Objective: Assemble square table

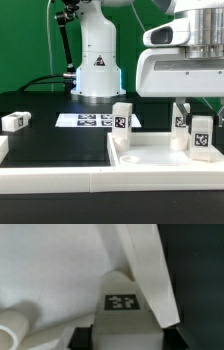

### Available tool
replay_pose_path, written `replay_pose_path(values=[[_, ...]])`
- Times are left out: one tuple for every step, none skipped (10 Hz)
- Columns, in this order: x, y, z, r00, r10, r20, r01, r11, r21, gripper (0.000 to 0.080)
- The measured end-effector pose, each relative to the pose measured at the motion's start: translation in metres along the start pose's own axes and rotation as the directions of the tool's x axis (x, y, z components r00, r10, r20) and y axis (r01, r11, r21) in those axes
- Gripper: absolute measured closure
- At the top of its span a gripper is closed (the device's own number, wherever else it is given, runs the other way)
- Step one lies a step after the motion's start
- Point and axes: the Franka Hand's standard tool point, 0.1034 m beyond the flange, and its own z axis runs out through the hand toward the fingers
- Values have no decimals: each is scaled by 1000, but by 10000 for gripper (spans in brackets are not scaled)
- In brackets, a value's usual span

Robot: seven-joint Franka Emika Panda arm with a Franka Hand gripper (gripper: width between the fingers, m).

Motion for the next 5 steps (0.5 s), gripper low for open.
replay_pose_path(values=[[0, 0, 0, 994, 109, 0, -109, 994, 0, 511], [0, 0, 0, 977, 212, -5, -212, 977, 4, 511], [0, 1, 0, 952, 305, -5, -305, 952, 17, 511], [0, 1, 1, 903, 430, -3, -430, 902, 27, 509], [0, 1, 1, 864, 504, 0, -504, 863, 28, 509]])
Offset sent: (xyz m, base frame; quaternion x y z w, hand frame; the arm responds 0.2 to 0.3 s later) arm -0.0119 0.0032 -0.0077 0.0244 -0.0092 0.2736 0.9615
